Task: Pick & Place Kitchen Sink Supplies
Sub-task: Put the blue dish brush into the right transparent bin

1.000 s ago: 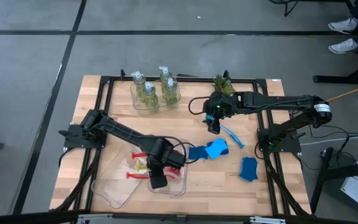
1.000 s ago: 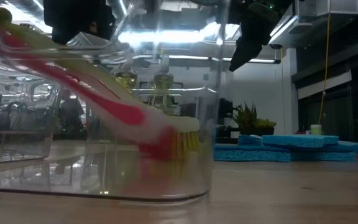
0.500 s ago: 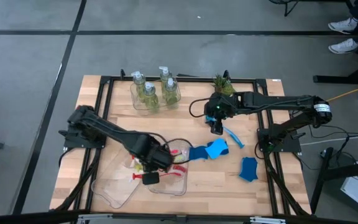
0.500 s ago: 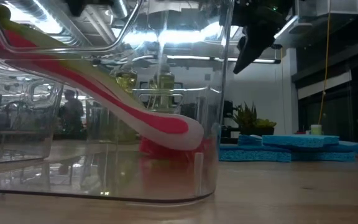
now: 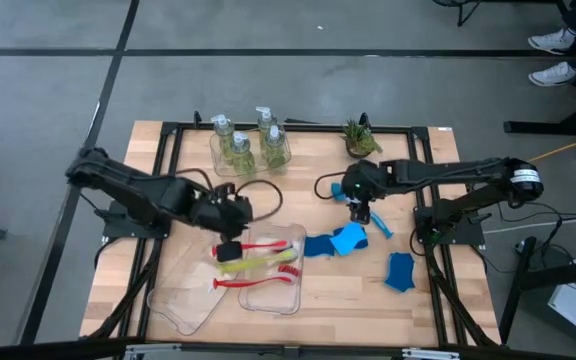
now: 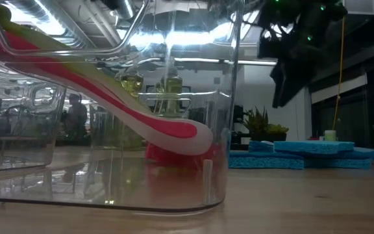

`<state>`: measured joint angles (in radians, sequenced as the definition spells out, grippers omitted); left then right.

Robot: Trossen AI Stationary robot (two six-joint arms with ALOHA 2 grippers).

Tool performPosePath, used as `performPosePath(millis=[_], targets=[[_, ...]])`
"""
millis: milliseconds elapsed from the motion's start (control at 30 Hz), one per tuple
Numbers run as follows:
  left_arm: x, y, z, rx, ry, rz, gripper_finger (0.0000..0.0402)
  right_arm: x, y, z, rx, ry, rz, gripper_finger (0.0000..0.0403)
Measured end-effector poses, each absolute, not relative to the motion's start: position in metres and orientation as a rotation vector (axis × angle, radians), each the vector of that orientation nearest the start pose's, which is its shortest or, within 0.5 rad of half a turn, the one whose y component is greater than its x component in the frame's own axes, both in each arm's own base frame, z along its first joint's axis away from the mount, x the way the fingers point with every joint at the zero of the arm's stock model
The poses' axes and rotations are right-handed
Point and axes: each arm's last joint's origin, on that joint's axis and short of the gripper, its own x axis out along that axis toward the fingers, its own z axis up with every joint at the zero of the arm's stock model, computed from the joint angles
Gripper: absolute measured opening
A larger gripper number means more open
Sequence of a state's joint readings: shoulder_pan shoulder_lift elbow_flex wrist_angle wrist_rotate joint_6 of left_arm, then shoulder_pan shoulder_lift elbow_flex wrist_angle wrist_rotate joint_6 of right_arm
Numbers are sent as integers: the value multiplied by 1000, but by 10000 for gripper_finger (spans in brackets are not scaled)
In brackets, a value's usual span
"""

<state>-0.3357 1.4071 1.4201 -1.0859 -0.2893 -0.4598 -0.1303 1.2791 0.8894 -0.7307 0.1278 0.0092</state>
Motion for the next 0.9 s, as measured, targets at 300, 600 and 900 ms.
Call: performPosePath(millis=[300,600,900], targets=[[246,-48,299,-129,836,73,11,214,-34,193,107,1220,-393,264],[248,-33,286,-42,693,123,7,201,-32,157,197,1199,-447,255],[250,-30,286,-10,675,201,11,190,-31,130,201,1134,-464,165]])
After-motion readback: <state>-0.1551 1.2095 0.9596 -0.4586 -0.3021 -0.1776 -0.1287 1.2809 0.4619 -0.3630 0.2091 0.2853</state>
